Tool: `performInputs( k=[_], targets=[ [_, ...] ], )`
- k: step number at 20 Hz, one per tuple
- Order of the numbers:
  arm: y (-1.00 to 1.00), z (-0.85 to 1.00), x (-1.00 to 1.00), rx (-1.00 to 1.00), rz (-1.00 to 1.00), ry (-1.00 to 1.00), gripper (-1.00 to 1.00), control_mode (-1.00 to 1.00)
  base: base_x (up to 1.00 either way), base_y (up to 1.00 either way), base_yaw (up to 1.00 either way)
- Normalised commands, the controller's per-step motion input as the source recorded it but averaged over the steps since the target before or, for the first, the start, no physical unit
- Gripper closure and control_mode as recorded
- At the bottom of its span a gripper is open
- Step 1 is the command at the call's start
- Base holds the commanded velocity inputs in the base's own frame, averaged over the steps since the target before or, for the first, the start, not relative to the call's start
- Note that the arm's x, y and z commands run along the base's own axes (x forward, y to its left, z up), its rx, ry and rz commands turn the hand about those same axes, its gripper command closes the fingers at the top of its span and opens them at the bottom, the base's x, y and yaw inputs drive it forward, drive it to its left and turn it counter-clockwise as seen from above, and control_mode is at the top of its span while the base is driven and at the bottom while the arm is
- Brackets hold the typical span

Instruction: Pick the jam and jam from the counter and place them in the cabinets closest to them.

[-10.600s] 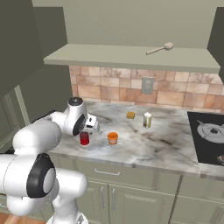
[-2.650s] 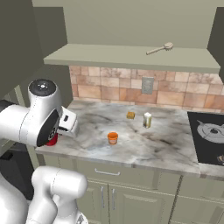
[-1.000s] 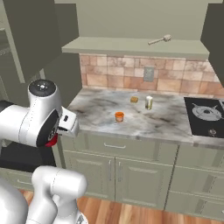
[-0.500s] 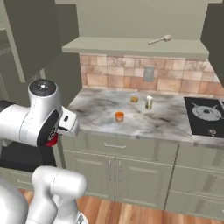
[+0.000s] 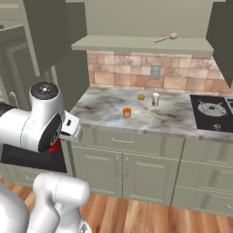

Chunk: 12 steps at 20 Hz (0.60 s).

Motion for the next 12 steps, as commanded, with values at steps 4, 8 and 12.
performInputs(
  k=[4,8,12],
  targets=[
    [0.0,0.0,0.0,0.0,0.0,0.0,1.0,1.0,-0.42,0.0,0.0],
    [0.0,0.0,0.0,0.0,0.0,0.0,1.0,1.0,-0.34,0.0,0.0],
    [0.0,0.0,0.0,0.0,0.0,0.0,1.0,1.0,-0.05,0.01,0.01]
  ],
)
